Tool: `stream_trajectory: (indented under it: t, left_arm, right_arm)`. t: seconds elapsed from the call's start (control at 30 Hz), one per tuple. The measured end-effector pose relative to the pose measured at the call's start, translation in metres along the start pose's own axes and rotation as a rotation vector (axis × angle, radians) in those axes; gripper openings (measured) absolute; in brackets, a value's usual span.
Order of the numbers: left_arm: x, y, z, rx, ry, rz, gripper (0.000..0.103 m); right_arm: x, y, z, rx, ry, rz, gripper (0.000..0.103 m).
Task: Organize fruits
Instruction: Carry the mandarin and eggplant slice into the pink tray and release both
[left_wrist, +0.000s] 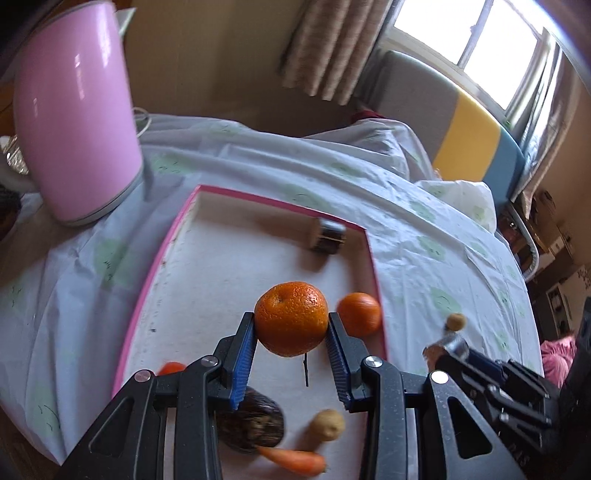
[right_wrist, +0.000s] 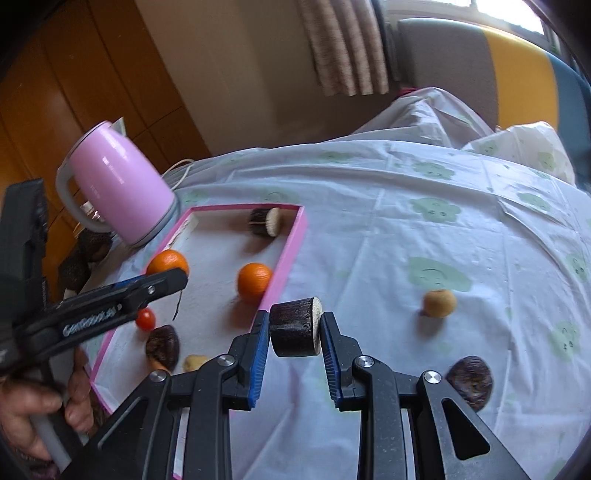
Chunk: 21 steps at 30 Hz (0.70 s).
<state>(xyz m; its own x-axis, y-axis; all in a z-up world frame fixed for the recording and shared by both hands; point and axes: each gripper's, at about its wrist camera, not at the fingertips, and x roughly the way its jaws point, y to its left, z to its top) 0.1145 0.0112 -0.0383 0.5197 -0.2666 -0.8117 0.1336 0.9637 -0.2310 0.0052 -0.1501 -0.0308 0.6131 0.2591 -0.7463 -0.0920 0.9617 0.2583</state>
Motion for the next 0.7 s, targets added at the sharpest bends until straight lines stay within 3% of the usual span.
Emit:
stream_trajectory:
  t: [0.3, 0.7]
  left_arm:
    - [0.008, 0.017, -0.003, -0.039, 0.015, 0.033, 0.039]
    - [-0.012, 0.014, -0.007, -0.031, -0.032, 0.054, 0.039]
  right_arm:
    - [0.028, 0.046, -0.001, -0.114, 0.053, 0.032, 0.028]
    - [0.051, 0.059, 0.001, -0.137, 0.094, 0.038, 0.028]
